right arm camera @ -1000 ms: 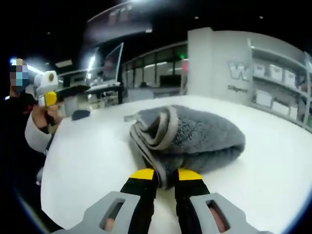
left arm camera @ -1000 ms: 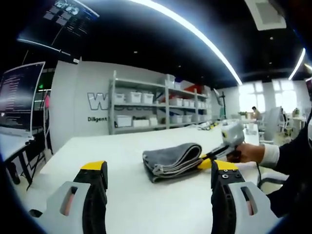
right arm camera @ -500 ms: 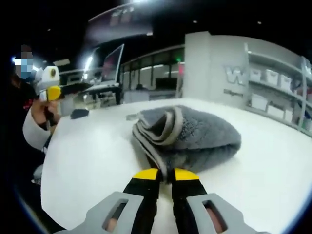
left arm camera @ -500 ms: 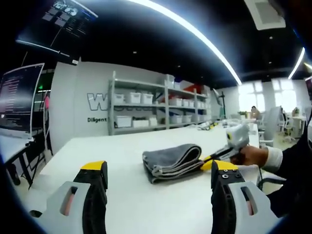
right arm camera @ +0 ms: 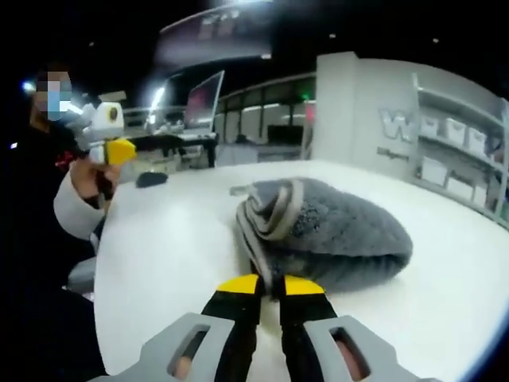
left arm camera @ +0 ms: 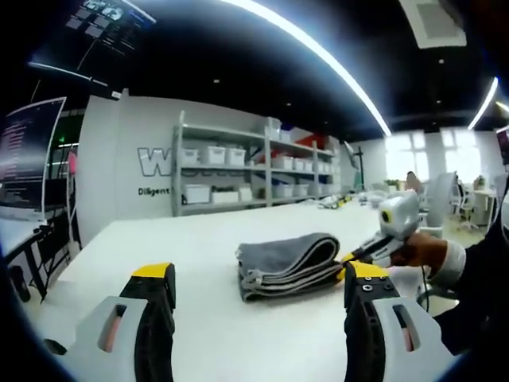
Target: Open the folded towel by lifting each exposed corner and separating the folded layers until the towel lies flat within the target outline without major curled edges
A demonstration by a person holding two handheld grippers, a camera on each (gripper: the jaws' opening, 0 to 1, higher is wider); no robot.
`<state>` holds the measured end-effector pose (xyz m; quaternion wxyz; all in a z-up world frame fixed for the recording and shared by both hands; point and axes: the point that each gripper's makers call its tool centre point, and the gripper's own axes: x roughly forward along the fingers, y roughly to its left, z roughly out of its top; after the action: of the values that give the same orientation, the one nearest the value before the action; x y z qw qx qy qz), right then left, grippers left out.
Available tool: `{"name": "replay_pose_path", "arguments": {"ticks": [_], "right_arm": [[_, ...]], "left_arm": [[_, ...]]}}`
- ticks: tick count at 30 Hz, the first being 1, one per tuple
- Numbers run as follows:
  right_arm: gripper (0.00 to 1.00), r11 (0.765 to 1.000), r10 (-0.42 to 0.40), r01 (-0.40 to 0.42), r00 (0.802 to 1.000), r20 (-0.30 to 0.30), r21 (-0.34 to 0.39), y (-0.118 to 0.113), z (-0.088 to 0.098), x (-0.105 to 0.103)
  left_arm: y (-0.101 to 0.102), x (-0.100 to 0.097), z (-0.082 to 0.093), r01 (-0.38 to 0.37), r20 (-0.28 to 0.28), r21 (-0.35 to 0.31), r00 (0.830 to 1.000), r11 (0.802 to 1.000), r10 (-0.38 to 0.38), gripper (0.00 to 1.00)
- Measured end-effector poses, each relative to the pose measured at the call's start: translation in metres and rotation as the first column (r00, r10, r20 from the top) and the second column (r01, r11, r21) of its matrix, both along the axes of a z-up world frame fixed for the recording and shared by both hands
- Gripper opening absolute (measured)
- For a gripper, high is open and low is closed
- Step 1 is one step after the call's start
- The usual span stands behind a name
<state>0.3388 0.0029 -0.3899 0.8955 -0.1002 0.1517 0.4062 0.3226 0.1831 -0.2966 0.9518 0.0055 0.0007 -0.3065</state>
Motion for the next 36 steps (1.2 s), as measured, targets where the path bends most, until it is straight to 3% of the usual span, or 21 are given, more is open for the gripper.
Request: {"name": "replay_pose_path", "arguments": {"ticks": [6,12,27,29,36], "right_arm": [[0.04,0.997,0.075,-0.075,0.997,-0.001,-0.03,0.013,0.001,-0.022],[0.05,0.989,0.148,-0.149,0.988,-0.045,-0.011,0.026,-0.006,-0.038],[0.04,0.975,0.22,-0.221,0.975,-0.036,-0.016,0.044,-0.007,-0.063],[0.02,0.965,0.259,-0.26,0.965,-0.026,-0.033,0.046,-0.006,-0.071],[0.02,0.962,0.273,-0.274,0.96,0.067,0.013,0.043,0.032,-0.067]], "left_arm": [[0.001,0.001,-0.001,0.005,-0.004,-0.001,1.0,1.0,-0.005,0.86],[0.003,0.004,-0.006,-0.002,-0.02,-0.002,1.0,1.0,0.002,0.86],[-0.036,0.0,-0.018,0.071,-0.041,0.008,0.997,0.997,-0.071,0.85],[-0.041,-0.001,-0.02,0.084,-0.043,0.012,0.996,0.996,-0.084,0.85],[-0.053,0.0,-0.031,0.114,-0.074,0.026,0.991,0.993,-0.112,0.85]]}}
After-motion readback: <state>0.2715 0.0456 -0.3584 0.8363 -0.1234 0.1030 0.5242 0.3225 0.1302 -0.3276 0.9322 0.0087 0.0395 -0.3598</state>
